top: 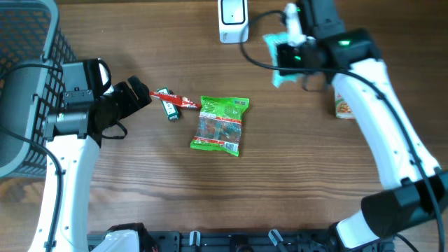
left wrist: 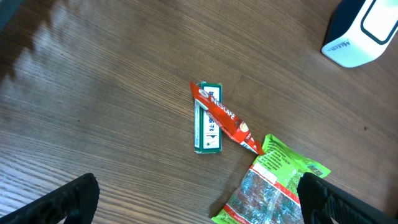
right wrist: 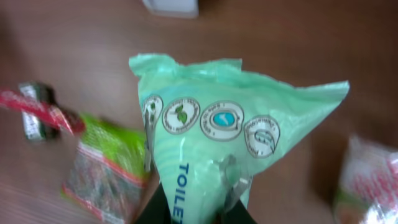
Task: Scan the item barcode
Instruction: 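Lower the teal pack onto the table at right and open the gripper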
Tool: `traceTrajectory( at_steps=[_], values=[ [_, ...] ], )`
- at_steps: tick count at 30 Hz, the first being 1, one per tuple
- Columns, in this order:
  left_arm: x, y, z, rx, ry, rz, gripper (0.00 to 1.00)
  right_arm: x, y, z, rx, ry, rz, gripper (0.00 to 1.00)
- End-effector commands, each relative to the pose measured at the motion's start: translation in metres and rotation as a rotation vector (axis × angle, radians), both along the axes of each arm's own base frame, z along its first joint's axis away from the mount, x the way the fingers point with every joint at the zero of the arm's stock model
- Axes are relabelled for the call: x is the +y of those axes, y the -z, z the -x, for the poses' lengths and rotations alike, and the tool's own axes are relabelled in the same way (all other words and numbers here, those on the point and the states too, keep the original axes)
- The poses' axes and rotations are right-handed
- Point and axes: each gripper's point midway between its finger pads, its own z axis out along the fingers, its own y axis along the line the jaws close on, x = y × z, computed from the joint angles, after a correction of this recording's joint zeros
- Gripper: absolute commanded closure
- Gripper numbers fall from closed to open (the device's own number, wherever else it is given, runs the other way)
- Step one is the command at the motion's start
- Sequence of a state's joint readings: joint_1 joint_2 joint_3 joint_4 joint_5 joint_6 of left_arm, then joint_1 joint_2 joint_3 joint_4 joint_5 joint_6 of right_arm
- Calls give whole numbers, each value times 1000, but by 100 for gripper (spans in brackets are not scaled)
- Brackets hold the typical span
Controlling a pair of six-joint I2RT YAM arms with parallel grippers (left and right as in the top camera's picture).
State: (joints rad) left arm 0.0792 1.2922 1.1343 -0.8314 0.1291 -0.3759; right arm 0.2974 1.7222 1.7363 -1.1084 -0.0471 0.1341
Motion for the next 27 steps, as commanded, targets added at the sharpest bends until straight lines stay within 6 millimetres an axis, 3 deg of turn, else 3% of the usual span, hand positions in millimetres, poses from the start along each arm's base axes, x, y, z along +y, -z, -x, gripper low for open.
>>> traceTrajectory(
  at_steps=[1,6,10,16,17,18,20,22,25,27],
  values=[
    [-3,1,0,3,15,2,0,-22,49,22,180,33,72,96],
    [-3,1,0,3,15,2,0,-61,109,43,276,104,215,96],
    [-3,1,0,3,15,2,0,-81,151,53,293,141,257,96],
    [-3,1,0,3,15,2,0,-111,189,61,275,205,317,95],
    [-3,1,0,3,15,2,0,-112,192,62,272,206,319,88],
    [-3,1,0,3,15,2,0,-113,193,61,268,202,319,63],
    [-3,1,0,3,15,2,0,-113,192,58,257,188,321,52],
    [-3,1,0,3,15,2,0,-112,188,53,242,182,319,30],
    [-3,1,0,3,15,2,0,-100,175,44,233,135,269,21],
    [-3,1,0,3,15,2,0,-90,165,38,221,101,218,8]
  ],
)
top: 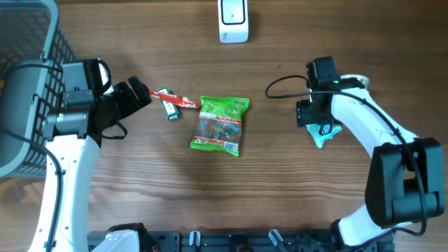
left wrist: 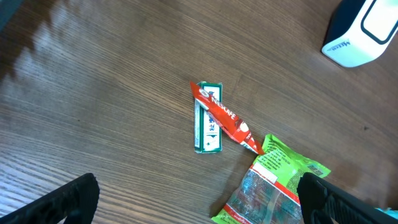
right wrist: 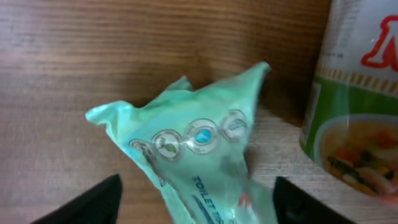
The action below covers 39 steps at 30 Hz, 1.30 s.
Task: Scan the item barcode
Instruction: 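Lower the teal pack onto the table at right and open the gripper, then move the right gripper to the green snack bag and grasp it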
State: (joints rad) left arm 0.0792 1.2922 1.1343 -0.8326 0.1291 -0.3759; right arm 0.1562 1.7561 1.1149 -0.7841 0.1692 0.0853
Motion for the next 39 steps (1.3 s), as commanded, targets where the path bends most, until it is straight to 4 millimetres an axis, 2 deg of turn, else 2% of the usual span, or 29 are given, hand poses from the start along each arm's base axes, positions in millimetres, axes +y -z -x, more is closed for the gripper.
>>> traceTrajectory(
  at_steps=[1,4,6,15,16,17,20,27,30,32,35,36,38,39],
  values=[
    [-3,1,0,2,15,2,0,23,-27,-24,-58,-75,-111,5],
    [-3,1,0,2,15,2,0,40,-39,-29,-64,-102,-204,3],
    [-3,1,0,2,15,2,0,48,-39,-26,-50,-109,-246,1],
    [-3,1,0,2,15,2,0,71,-19,11,78,-114,-400,0],
    [-3,1,0,2,16,2,0,70,-16,13,84,-112,-399,1],
    [-3,1,0,2,15,2,0,69,-13,15,87,-113,-395,5],
    [-3,1,0,2,15,2,0,62,-4,15,76,-107,-357,25],
    [-3,1,0,2,15,2,0,14,14,2,-20,-9,-89,25],
    [-3,1,0,2,15,2,0,10,14,2,-24,-9,-66,23],
    [-3,1,0,2,15,2,0,12,6,-2,-30,-12,-75,23],
    [-3,1,0,2,15,2,0,33,-18,-9,-47,-40,-187,20],
    [-3,1,0,2,15,2,0,41,-27,-12,-62,-50,-231,17],
    [-3,1,0,2,15,2,0,61,-49,-21,-105,-77,-346,0],
    [-3,1,0,2,15,2,0,74,-60,-24,-127,-89,-426,0]
  ],
)
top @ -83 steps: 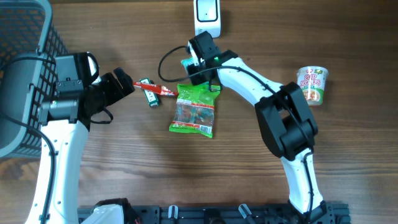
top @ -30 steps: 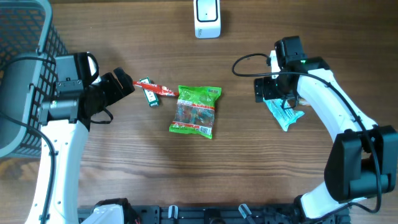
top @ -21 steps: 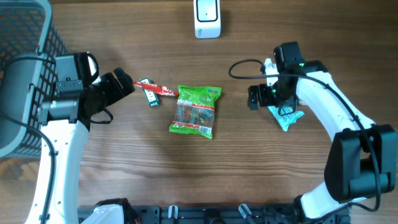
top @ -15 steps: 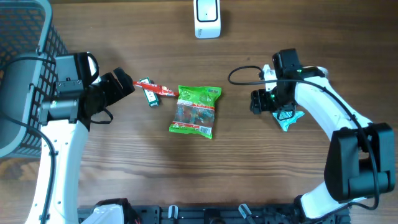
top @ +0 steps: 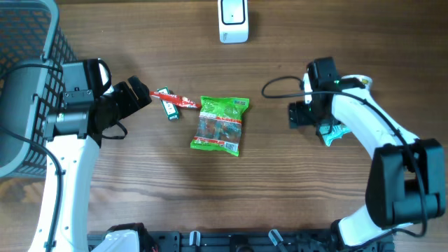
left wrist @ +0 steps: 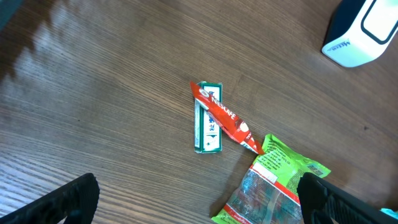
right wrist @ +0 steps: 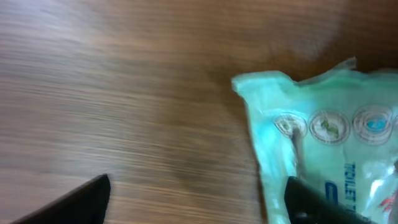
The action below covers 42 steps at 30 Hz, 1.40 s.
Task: Scan the item barcode
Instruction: 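Move the right gripper to the green snack bag and grasp it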
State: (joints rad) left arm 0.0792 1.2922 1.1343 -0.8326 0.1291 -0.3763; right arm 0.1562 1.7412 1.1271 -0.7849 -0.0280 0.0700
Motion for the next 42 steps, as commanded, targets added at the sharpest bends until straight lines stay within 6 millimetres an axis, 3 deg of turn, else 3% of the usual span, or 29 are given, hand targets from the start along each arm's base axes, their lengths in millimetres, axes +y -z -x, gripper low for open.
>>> traceTrajectory(
  at_steps=[1,4,7,9,14,19,21,24,29,31,34,37,42],
  values=[
    [-3,1,0,2,16,2,0,52,-63,-25,-144,-38,-310,0],
    [-3,1,0,2,16,2,0,87,-83,-23,-138,-73,-528,0],
    [-3,1,0,2,16,2,0,103,-84,-17,-106,-58,-577,11],
    [-3,1,0,2,16,2,0,112,-78,-11,-97,-83,-554,17],
    [-3,1,0,2,16,2,0,135,-56,-4,-99,-50,-455,18],
    [-3,1,0,2,16,2,0,163,-30,1,-117,27,-389,18],
    [-3,1,0,2,16,2,0,173,-18,0,-133,59,-355,12],
    [-3,1,0,2,16,2,0,176,5,0,-155,126,-259,7],
    [-3,1,0,2,16,2,0,177,40,13,-96,160,-180,10],
    [-3,1,0,2,16,2,0,176,42,14,-89,164,-176,11],
    [-3,1,0,2,16,2,0,177,41,15,-81,184,-191,21],
    [-3,1,0,2,16,2,0,185,41,20,-45,195,-231,41],
    [-3,1,0,2,16,2,0,192,41,24,-36,179,-250,42]
  ],
)
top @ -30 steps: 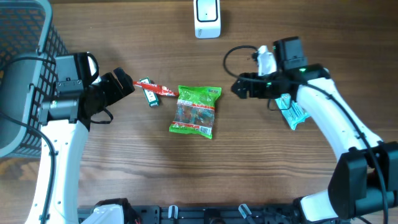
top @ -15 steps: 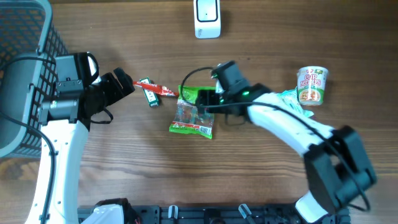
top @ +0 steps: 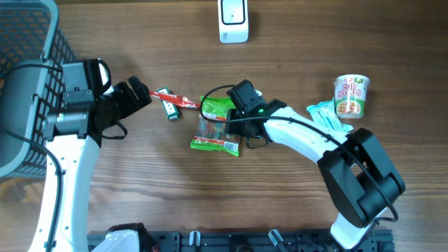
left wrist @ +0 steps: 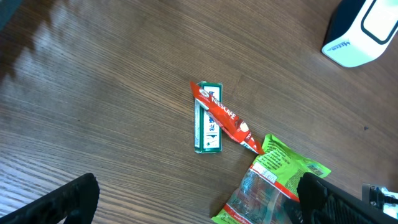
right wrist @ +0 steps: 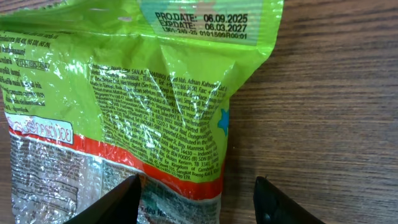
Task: Scan the item barcode
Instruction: 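Move the right gripper to the green snack bag and grasp it, then lift the green snack bag off the table with the right gripper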
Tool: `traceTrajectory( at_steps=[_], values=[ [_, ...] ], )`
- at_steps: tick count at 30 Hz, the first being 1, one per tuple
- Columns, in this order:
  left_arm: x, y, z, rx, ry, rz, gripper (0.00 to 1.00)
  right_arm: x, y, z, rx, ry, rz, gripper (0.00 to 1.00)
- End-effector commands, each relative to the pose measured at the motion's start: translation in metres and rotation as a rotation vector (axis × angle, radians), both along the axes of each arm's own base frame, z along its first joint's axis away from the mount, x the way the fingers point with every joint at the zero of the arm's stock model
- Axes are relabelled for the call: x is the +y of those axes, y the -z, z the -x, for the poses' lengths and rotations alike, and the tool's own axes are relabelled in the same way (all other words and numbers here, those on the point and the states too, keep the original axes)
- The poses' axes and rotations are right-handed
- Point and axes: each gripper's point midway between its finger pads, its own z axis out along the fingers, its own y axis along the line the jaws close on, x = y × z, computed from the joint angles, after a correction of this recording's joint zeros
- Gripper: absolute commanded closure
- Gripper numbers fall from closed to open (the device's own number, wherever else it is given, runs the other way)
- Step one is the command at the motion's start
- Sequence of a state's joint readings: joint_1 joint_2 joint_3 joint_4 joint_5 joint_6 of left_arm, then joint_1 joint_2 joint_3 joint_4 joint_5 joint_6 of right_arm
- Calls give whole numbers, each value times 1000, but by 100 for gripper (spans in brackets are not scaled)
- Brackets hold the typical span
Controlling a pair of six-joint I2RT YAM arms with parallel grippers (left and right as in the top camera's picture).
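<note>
A green snack bag [top: 218, 126] lies flat at mid-table; its printed face fills the right wrist view [right wrist: 124, 93]. My right gripper [top: 241, 105] hovers low over the bag's right side, open [right wrist: 196, 205], with the bag's edge between its fingers and nothing gripped. The white barcode scanner [top: 233, 19] stands at the far edge, also in the left wrist view [left wrist: 360, 31]. My left gripper [top: 140, 98] is open [left wrist: 196, 205] at the left, apart from the bag [left wrist: 267, 186].
A red sachet stick [top: 175, 99] lies across a small green gum pack [top: 168, 105] left of the bag. A mint tissue pack [top: 325, 115] and a cup of noodles [top: 351, 94] sit at the right. A dark wire basket [top: 28, 63] stands far left.
My right gripper has moved from beside the mint tissue pack at the right to over the green snack bag, still open. The left arm has not moved.
My right gripper first held the mint tissue pack up near the scanner. Then the pack lay on the table by the cup of noodles with the gripper open over it. The gripper then stood left of the pack, and now over the snack bag.
</note>
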State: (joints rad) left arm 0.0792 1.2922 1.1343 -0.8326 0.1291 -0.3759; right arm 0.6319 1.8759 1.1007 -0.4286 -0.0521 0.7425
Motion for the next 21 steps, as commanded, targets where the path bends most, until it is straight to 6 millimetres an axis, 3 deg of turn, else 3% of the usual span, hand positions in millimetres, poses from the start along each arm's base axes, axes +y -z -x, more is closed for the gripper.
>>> traceTrajectory(
  at_steps=[1,4,7,9,11,12,13,15,17,21],
  values=[
    [-3,1,0,2,15,2,0,7,9,9,32,1,-12,41],
    [-3,1,0,2,16,2,0,16,14,12,25,-23,-16,41],
    [-3,1,0,2,15,2,0,29,30,13,17,-50,-18,36],
    [-3,1,0,2,15,2,0,32,40,13,21,-56,-14,38],
    [-3,1,0,2,15,2,0,30,48,15,31,-66,-1,83],
    [-3,1,0,2,15,2,0,29,48,14,30,-72,2,96],
    [-3,1,0,2,15,2,0,29,46,13,24,-85,0,96],
    [-3,1,0,2,15,2,0,26,30,4,-10,-113,-7,96],
    [-3,1,0,2,15,2,0,15,-14,-12,-69,-92,-35,96],
    [-3,1,0,2,15,2,0,-5,-82,-20,-162,-39,-101,96]
  ],
)
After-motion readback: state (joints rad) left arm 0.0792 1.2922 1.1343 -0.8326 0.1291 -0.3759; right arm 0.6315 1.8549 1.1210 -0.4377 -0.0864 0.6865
